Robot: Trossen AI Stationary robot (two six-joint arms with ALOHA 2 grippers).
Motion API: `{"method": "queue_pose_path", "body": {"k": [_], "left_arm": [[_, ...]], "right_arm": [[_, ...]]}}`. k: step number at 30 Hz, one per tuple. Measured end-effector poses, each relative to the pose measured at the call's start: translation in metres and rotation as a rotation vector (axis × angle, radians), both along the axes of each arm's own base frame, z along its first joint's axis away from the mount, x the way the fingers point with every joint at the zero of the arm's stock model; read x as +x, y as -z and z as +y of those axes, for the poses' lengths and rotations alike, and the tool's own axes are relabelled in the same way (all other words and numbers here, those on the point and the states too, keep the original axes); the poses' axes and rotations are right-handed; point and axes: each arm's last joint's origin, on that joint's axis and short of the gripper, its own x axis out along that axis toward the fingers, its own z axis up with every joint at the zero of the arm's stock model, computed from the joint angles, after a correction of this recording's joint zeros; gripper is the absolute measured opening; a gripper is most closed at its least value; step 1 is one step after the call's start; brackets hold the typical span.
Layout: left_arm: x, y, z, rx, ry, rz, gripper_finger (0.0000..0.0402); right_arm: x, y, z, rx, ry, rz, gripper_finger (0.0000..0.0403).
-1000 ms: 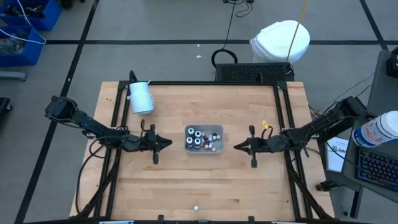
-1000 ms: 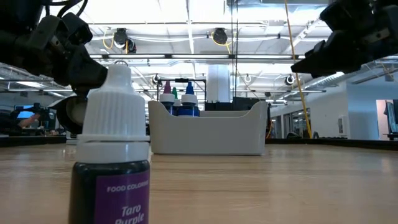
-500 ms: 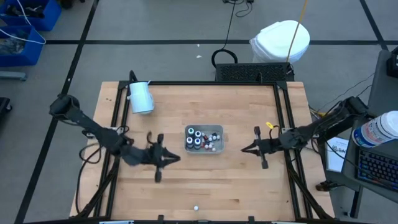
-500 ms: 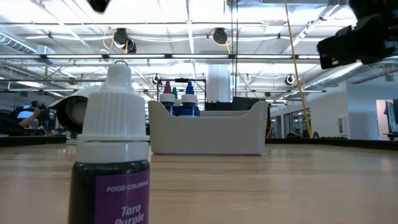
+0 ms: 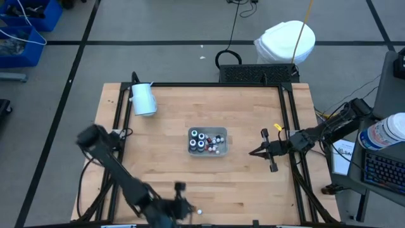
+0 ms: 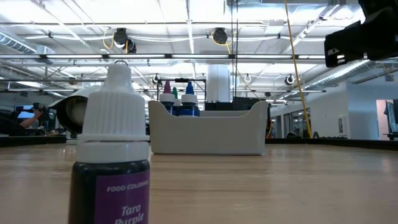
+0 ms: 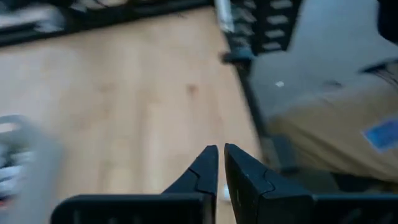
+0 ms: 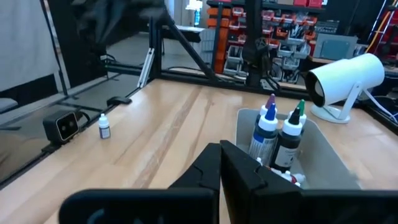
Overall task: Pick & Place food coloring
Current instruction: Put the small violet food coloring bottle into the gray bin
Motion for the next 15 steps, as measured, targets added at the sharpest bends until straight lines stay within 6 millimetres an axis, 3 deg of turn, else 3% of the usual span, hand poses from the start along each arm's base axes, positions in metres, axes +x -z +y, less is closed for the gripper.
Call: {"method": "queue_pose_path", "body": {"k": [6,10,15], "left_arm": [[0.034,0.037,-0.040,-0.152,0.113,0.160,0.0062],[0.049,0.047,-0.043,-0.123,0.104,0.198,0.0128],[0.055,0.056,-0.031,-0.045,0.061,0.237,0.0214]], "right_arm": [[0.000,0.000,0.000,0.027,0.002,0.001,0.0001],[0.000,0.000,0.000,0.037,0.002,0.004,0.0001],[0.000,0.000,0.000,0.037,0.002,0.003,0.0001]]}}
